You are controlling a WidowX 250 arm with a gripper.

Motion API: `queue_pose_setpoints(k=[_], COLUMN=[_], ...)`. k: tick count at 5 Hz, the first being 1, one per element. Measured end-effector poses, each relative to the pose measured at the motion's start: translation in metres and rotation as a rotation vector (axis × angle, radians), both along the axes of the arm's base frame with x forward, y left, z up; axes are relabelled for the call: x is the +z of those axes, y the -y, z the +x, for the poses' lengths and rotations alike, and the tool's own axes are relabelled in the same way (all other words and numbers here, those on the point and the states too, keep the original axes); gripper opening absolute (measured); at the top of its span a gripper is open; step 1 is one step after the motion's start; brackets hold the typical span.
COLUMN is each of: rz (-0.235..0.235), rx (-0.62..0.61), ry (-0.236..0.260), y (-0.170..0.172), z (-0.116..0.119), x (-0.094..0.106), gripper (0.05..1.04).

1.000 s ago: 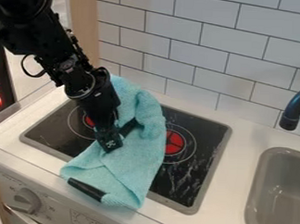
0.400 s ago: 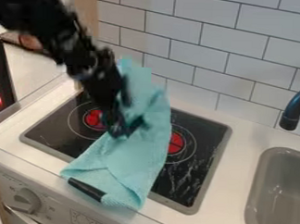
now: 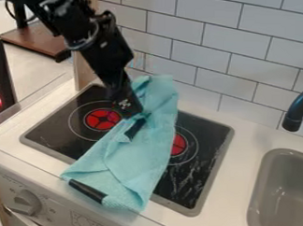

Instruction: Fold the cloth from the top and unfold back at it's position

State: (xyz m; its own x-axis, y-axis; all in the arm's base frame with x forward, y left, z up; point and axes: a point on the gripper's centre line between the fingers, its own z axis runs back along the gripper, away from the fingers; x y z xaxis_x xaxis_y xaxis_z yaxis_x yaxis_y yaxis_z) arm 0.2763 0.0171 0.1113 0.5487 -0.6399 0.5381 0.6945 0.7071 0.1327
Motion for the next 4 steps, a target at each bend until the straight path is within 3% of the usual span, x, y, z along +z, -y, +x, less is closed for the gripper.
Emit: queue_pose_setpoints(k=[1, 2, 4], rz=[-0.007, 0.016, 0.019], rx=[-0.006, -0.008, -0.009], ry=[0.017, 0.017, 0.016], y=[0.0004, -0.0025, -0.0028], z=[-0.0015, -0.0013, -0.0015], x=[0.0095, 0.0107, 0.0105], gripper=[0.999, 0.999, 0.999])
